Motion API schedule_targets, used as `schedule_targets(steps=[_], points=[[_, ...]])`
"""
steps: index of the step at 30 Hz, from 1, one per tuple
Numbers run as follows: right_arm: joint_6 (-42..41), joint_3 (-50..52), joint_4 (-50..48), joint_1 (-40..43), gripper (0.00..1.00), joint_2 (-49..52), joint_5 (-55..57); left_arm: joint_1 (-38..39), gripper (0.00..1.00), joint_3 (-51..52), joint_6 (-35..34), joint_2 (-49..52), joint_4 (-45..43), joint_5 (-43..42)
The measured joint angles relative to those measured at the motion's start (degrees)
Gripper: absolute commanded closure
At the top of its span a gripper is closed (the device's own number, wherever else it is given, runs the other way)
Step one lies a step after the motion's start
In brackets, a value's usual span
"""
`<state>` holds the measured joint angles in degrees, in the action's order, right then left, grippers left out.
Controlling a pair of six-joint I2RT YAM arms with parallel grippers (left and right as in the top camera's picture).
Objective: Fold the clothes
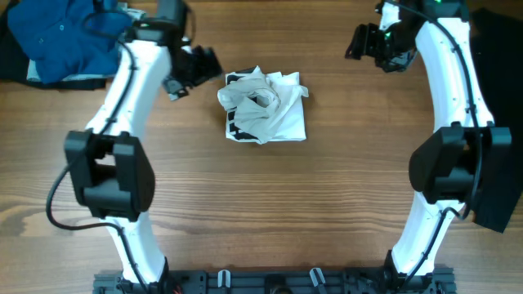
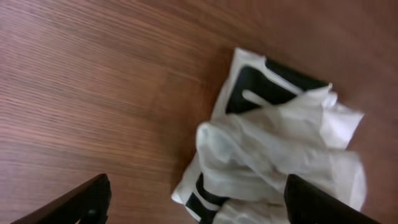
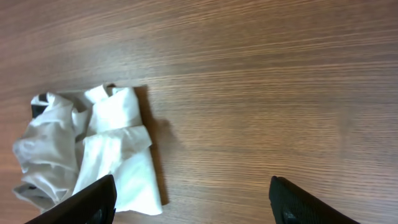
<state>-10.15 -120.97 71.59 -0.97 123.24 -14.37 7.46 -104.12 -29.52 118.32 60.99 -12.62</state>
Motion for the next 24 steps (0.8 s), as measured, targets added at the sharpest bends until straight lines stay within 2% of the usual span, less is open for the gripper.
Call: schedule_targets(steps=[8, 11, 14, 16, 17, 20, 23, 24], points=[[0.02, 0.0, 0.0, -0.87, 0.21, 0.0, -0.02, -2.58, 0.13, 2.21, -0.2, 6.36, -6.05, -17.75], [0.33, 0.0, 0.04, -0.87, 0.21, 0.0, -0.02, -2.49, 0.12, 2.62, -0.22, 9.62, -6.45, -21.35], [0.94, 0.0, 0.17, -0.87, 0.21, 0.0, 0.0, -2.49, 0.18, 2.71, -0.28, 11.58, -6.4, -23.5], [1.27, 0.0, 0.17, -0.87, 0.21, 0.0, -0.02, -2.49, 0.26, 2.73, -0.52, 11.78, -6.38, -24.5], [1.29, 0.0, 0.2, -0.87, 0.21, 0.0, -0.02, -2.49, 0.33, 2.73, -0.59, 11.78, -6.43, -25.07], [1.31, 0.0, 0.17, -0.87, 0.22, 0.0, 0.0, -2.36, 0.48, 2.73, -1.01, 11.78, -7.21, -26.32], [1.46, 0.0, 0.2, -0.87, 0.22, 0.0, -0.02, -2.19, 0.74, 2.73, -1.07, 11.78, -7.96, -27.41], [1.46, 0.0, 0.2, -0.87, 0.22, 0.0, 0.0, -2.08, 0.86, 2.73, -1.14, 11.78, -8.13, -27.71]])
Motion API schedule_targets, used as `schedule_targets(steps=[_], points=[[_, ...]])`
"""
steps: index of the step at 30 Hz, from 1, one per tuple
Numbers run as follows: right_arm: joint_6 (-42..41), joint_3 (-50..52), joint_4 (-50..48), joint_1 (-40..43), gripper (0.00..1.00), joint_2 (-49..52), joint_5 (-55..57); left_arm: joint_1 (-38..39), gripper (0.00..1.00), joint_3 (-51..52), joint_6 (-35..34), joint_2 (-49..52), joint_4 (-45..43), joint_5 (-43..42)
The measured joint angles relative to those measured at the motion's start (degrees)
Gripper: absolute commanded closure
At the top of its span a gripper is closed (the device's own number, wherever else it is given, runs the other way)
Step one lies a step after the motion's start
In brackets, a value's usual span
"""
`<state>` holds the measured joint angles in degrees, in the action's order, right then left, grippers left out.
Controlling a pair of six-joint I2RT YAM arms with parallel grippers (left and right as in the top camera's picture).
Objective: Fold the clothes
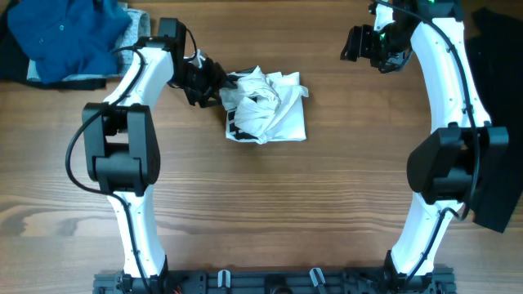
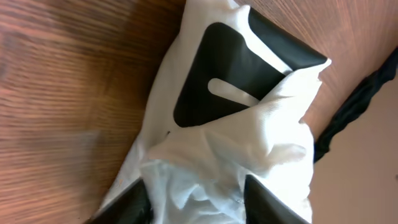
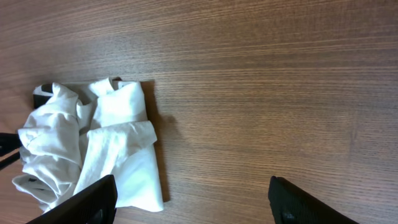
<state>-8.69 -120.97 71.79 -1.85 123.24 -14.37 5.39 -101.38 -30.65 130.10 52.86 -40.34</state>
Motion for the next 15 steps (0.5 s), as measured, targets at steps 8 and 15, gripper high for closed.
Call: schedule_targets(steps=[8, 15], points=[[0.0, 0.0, 0.0, 0.0, 0.23, 0.0, 0.0, 1.31, 0.96, 0.04, 0.11, -0.02, -3.91, -2.19], [0.0, 0.0, 0.02, 0.0, 0.26, 0.0, 0.0, 5.95, 0.96, 0.02, 0.26, -3.28, -8.2, -2.84]])
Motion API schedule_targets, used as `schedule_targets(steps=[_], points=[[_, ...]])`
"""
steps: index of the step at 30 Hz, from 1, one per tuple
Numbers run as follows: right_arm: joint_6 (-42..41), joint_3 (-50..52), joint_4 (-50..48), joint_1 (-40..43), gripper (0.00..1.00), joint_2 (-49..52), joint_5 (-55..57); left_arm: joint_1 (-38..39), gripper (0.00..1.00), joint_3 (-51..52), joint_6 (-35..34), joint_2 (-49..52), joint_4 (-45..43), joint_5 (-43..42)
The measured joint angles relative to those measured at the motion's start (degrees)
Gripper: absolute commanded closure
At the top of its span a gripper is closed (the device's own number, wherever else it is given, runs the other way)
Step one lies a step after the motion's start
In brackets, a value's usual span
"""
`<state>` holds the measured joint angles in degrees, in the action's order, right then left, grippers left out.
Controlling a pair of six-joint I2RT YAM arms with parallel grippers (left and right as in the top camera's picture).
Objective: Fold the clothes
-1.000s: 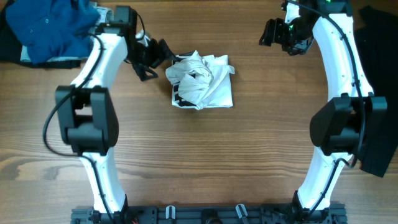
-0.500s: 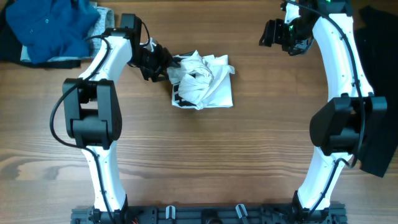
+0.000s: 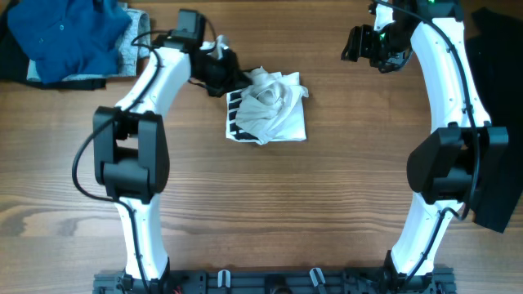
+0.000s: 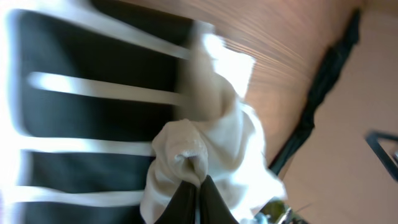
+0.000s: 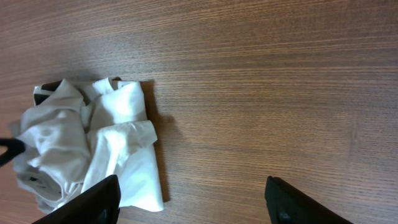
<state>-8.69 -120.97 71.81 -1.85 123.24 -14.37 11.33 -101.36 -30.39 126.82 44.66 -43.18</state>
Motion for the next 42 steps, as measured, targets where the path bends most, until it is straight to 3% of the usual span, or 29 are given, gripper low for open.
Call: schedule_targets(steps=[7, 9, 12, 13, 14, 20, 24, 31, 35, 38, 42], points=[[0.0, 0.0, 0.0, 0.0, 0.26, 0.0, 0.0, 6.54, 0.9, -0.48, -0.44, -1.95, -2.64, 0.22], [0.0, 0.0, 0.04, 0.0, 0.26, 0.0, 0.0, 8.15, 0.65, -0.5, -0.55, -1.95, -4.44, 0.37], [0.0, 0.0, 0.2, 0.0, 0.26, 0.0, 0.0, 10.71, 0.46, -0.5, -1.14, -1.95, -5.53, 1.86], [0.0, 0.0, 0.22, 0.0, 0.26, 0.0, 0.0, 11.5, 0.22, -0.5, -1.31, -1.95, -6.12, 2.47], [0.0, 0.0, 0.2, 0.0, 0.26, 0.0, 0.0, 12.44, 0.19, -0.52, -1.99, -1.95, -6.82, 3.28], [0.0, 0.0, 0.26, 0.0, 0.25, 0.0, 0.0, 14.97, 0.15, -0.55, -1.25, -1.95, -8.26, 4.87], [0.0, 0.0, 0.44, 0.0, 0.25, 0.0, 0.0, 12.87, 0.01, -0.55, 1.27, -2.86, -6.62, 5.44], [0.02, 0.0, 0.48, 0.0, 0.25, 0.0, 0.02, 4.39, 0.0, -0.68, 6.36, -15.02, 2.1, 6.95], [0.02, 0.0, 0.52, 0.0, 0.25, 0.0, 0.02, -0.52, 0.0, -1.86, 7.93, -21.27, 13.88, 10.75], [0.0, 0.0, 0.37, 0.0, 0.25, 0.0, 0.02, -3.43, 0.0, -1.36, 10.38, -20.9, 19.91, 12.79], [0.0, 0.0, 0.2, 0.0, 0.25, 0.0, 0.02, -3.39, 0.0, 3.37, 12.48, -16.2, 18.88, 13.46]])
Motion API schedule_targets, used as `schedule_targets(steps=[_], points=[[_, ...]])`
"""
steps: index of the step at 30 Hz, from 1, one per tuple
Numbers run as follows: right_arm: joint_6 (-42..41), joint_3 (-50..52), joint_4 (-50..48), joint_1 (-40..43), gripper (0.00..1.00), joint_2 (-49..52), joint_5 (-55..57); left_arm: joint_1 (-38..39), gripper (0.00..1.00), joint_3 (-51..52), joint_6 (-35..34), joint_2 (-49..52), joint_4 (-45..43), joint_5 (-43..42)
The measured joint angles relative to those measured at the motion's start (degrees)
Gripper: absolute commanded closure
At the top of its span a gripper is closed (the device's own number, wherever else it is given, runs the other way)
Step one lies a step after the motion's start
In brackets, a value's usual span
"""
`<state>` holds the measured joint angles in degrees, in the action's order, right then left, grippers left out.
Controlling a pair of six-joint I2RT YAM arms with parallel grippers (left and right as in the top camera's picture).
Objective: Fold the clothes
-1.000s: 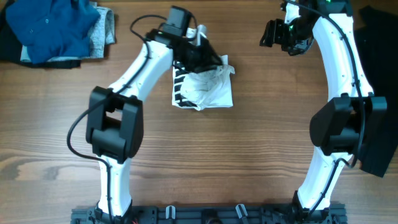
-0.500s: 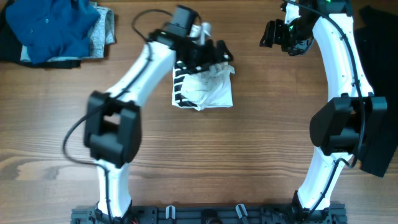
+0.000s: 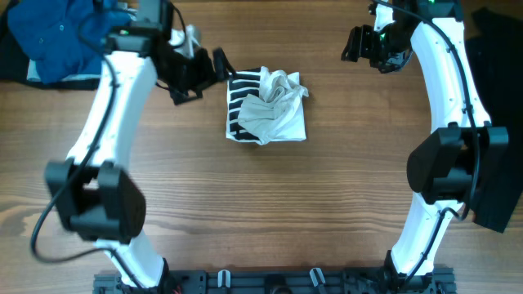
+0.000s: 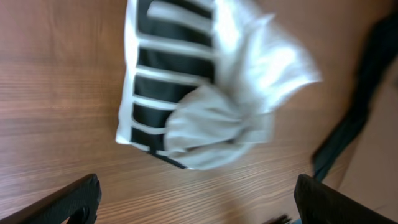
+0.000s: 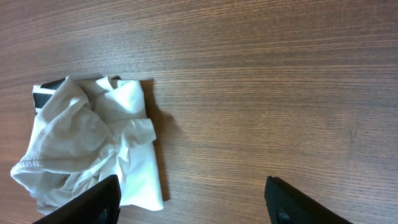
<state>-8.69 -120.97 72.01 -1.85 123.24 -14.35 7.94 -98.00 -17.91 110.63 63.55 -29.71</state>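
A crumpled white garment (image 3: 268, 108) with a black striped print lies at the middle back of the table; its striped panel (image 4: 168, 87) shows on the left and a bunched white fold sits on top. My left gripper (image 3: 199, 77) hangs open just left of it, holding nothing; the left wrist view shows its gripper (image 4: 202, 205) above bare wood in front of the garment. My right gripper (image 3: 356, 42) is open at the back right, well apart from the garment (image 5: 93, 149), with nothing in the gripper (image 5: 193, 202).
A blue shirt (image 3: 65, 37) lies heaped on other clothes at the back left corner. Dark fabric (image 3: 498, 122) hangs along the right edge of the table. A dark cloth strip (image 4: 367, 68) shows beyond the garment in the left wrist view.
My left gripper was shut on a white fold at the garment's back left. It has let go, stands open farther left, and the striped panel is now uncovered.
My left gripper first hung open left of the crumpled garment. Then its jaws were at the garment's left edge around a fold, then shut on that fold. Now the fold lies on the right part and the gripper is open. The right arm stayed put.
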Motion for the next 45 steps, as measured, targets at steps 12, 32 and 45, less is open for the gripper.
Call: schedule_targets(steps=[12, 32, 45], points=[[0.02, 0.0, 0.2, 0.0, 0.25, 0.0, 0.0, 7.54, 0.01, 4.94, 3.93, 9.57, -10.03, -7.08], [0.0, 0.0, 0.17, 0.0, 0.26, 0.0, 0.0, 13.51, 0.74, 4.94, 4.87, 6.36, -13.57, -7.89], [0.02, 0.0, -0.72, 0.0, 0.25, 0.0, 0.0, 23.85, 0.26, 4.9, 2.64, 5.73, -18.62, -7.91]])
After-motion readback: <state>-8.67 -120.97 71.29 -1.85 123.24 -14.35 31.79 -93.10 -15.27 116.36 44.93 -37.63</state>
